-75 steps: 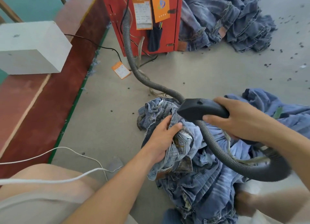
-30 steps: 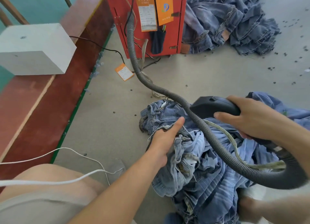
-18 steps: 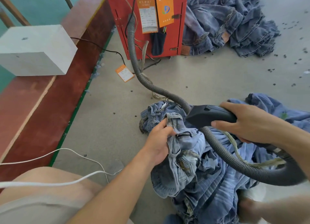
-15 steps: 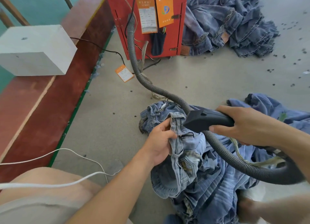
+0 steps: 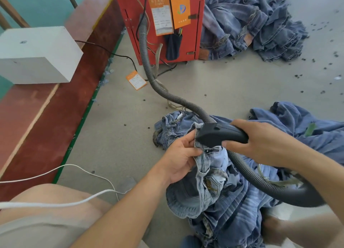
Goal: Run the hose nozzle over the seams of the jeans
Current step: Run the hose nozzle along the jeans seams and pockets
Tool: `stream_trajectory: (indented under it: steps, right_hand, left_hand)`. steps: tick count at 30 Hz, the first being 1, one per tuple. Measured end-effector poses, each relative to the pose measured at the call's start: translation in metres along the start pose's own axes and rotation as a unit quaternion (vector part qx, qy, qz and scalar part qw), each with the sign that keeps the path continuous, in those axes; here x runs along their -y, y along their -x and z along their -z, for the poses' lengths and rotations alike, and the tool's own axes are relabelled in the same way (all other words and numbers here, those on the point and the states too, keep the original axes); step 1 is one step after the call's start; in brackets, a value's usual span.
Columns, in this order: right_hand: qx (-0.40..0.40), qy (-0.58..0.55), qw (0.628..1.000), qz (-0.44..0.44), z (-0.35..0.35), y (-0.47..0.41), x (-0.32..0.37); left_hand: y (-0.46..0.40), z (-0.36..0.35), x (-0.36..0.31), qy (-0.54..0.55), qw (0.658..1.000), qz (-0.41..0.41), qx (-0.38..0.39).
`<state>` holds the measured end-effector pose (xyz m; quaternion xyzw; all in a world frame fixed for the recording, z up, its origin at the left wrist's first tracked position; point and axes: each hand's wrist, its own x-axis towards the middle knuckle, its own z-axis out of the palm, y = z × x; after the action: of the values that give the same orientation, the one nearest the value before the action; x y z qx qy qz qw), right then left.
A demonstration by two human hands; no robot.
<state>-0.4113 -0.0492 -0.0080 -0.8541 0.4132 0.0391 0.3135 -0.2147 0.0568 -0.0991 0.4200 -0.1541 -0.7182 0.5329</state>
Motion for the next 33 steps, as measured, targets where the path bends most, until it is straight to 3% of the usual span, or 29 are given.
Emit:
stream_trajectory:
  steps: [6,12,18,23,26,29,33]
  right_hand:
    - [-0.149,-0.021,0.988,-0.048,0.003,-0.016,-0.002]
    - [0.022,0.021,1.000,-0.002,0.014,0.001,-0.011]
    - [-0.108,-0.028,0.994,-0.019,0.009,-0.018,-0.003]
    - [0.023,-0.040,0.999,-0.004,0.027,-0.005,-0.011]
    - [0.004,-0.043,0.999,0.018,0.012,-0.016,0.000]
    - [-0.052,-0.069,0.996,0.002,0.014,-0.022,0.002]
    - [0.046,-0.094,0.994,-0.020,0.042,-0.005,-0.013]
  left_hand:
    - [0.002,-0.004,0.005,-0.055,0.998,-0.001,-0.012]
    - [0.000,-0.002,0.008,-0.050,0.997,-0.016,-0.049]
    - [-0.005,0.004,0.016,-0.082,0.993,-0.027,-0.079]
    - [-0.001,0.003,0.013,-0.174,0.980,-0.072,-0.059]
    - [-0.003,0.002,0.018,-0.280,0.954,-0.092,-0.056]
    - [-0.003,0.001,0.020,-0.310,0.945,-0.096,-0.052]
    - [-0.005,0.010,0.011,-0.355,0.925,-0.121,-0.064]
